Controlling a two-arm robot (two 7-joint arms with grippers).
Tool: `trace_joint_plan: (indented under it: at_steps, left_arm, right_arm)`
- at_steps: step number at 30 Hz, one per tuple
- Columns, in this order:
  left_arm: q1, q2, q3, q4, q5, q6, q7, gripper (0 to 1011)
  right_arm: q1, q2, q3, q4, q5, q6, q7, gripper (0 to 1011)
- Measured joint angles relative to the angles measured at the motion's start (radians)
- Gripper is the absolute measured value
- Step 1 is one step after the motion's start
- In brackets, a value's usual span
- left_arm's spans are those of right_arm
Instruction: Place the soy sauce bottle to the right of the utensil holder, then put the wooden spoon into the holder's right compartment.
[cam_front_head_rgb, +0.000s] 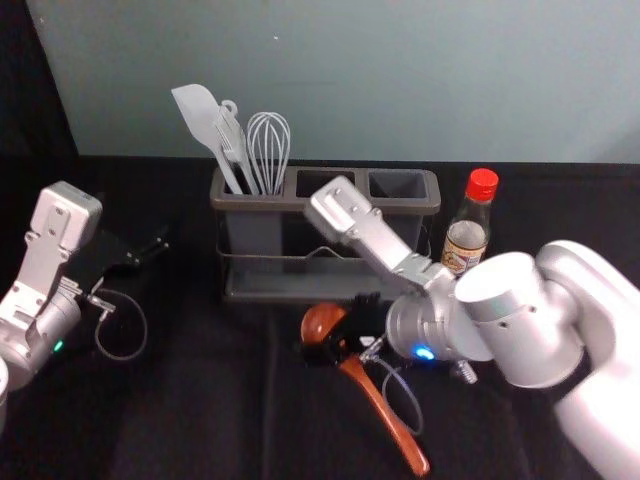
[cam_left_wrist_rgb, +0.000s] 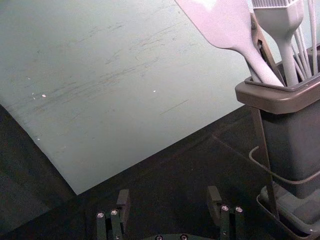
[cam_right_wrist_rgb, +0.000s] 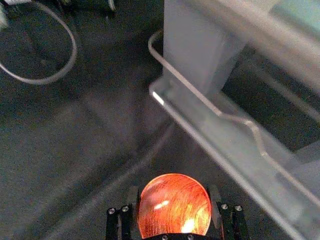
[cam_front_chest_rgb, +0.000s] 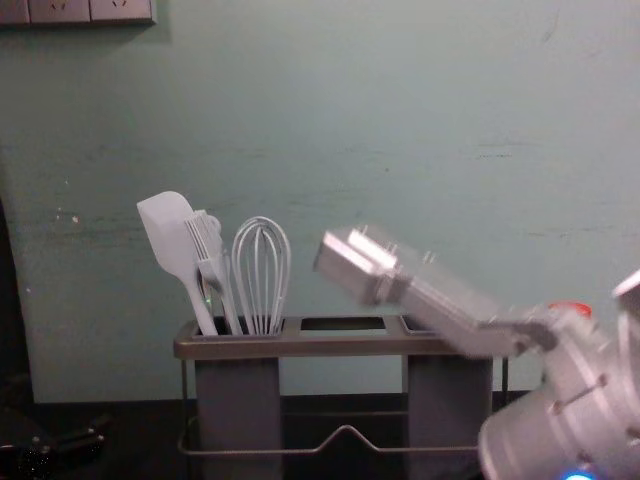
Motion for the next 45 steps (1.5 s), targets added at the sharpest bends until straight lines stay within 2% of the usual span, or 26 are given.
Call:
trace_joint_plan:
  at_steps: [1, 3, 5, 8, 9, 12, 23, 28, 34, 45]
  left_arm:
    - [0.0, 0.0, 0.0, 0.0, 0.0, 0.0, 0.0, 1005]
    - [0.0, 0.0, 0.0, 0.0, 0.0, 0.0, 0.0, 1005]
    - [0.0, 0.0, 0.0, 0.0, 0.0, 0.0, 0.0, 1005]
    - [0.0, 0.0, 0.0, 0.0, 0.0, 0.0, 0.0, 1005]
    - [0.0, 0.0, 0.0, 0.0, 0.0, 0.0, 0.0, 1005]
    - [0.0, 0.0, 0.0, 0.0, 0.0, 0.0, 0.0, 1005]
    - [0.0, 0.0, 0.0, 0.0, 0.0, 0.0, 0.0, 1005]
    - [0.0, 0.0, 0.0, 0.0, 0.0, 0.0, 0.0, 1005]
    - [0.0, 0.0, 0.0, 0.0, 0.0, 0.0, 0.0, 1005]
    - [0.0, 0.0, 0.0, 0.0, 0.0, 0.0, 0.0, 1005]
  right_arm:
    - [0.0, 0.0, 0.0, 0.0, 0.0, 0.0, 0.0, 838]
    - [-0.031, 0.025, 0.029, -0.066, 0.0, -0.046, 0.003, 839]
    - [-0.044, 0.036, 0.042, -0.097, 0.0, -0.066, 0.003, 838]
    - [-0.084, 0.062, 0.082, -0.178, -0.001, -0.124, 0.004, 839]
    - [-0.084, 0.062, 0.082, -0.178, -0.001, -0.124, 0.004, 839]
    - [-0.121, 0.079, 0.13, -0.241, 0.002, -0.178, 0.003, 839]
    - [-0.194, 0.086, 0.251, -0.351, 0.002, -0.323, -0.025, 839]
    - [-0.192, 0.073, 0.29, -0.364, 0.006, -0.369, -0.026, 838]
    - [-0.162, 0.052, 0.314, -0.346, 0.006, -0.421, -0.038, 838]
    - [-0.078, -0.024, 0.327, -0.198, -0.026, -0.605, -0.082, 839]
